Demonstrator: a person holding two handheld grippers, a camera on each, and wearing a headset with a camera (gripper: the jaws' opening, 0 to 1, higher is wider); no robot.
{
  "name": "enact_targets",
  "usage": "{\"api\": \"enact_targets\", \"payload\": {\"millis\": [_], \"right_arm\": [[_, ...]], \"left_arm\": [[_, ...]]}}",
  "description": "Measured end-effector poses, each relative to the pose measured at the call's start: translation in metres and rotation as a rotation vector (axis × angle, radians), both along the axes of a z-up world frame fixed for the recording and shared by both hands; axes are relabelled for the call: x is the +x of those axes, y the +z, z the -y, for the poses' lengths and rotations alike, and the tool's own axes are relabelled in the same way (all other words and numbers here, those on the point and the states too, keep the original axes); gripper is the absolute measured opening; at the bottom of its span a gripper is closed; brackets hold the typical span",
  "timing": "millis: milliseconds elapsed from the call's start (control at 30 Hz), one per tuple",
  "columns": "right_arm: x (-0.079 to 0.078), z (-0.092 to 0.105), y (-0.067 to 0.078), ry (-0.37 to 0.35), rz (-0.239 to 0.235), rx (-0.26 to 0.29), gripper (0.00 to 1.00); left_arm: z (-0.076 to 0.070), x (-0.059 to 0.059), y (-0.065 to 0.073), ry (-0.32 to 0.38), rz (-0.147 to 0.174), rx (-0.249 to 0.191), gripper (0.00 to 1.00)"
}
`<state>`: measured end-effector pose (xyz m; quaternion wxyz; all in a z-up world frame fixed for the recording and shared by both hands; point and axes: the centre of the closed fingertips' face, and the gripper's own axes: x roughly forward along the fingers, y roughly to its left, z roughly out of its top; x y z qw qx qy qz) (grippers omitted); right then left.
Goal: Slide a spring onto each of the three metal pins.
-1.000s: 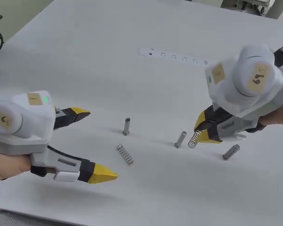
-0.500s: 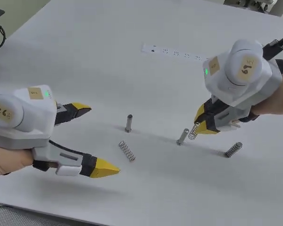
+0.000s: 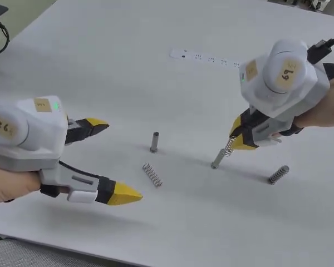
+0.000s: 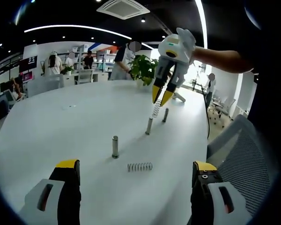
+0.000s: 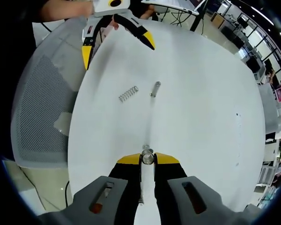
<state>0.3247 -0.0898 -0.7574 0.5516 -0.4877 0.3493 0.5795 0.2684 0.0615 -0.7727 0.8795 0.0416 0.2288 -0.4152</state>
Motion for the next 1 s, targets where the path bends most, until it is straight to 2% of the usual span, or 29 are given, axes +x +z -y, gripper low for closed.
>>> {"api": "enact_targets", "payload": {"millis": [200, 467, 1000], "right_arm": [[0.0064, -0.0011, -0.0007, -0.003, 0.006, 0.003, 0.07], [0.0061, -0.0017, -0.0034, -0.004, 0.001, -0.003, 0.07], [0.0068, -0.0021, -0.0077, -0.005, -0.008, -0.015, 0.07]], "left_arm": [[-0.0001, 0.0005, -0.001, 0.001, 0.0, -0.001, 0.97], [-0.0005, 0.0002, -0.0019, -0.001, 0.001, -0.003, 0.98], [0.0014, 0.0015, 0.0052, -0.022, 0.024, -0.006, 0.98]]}}
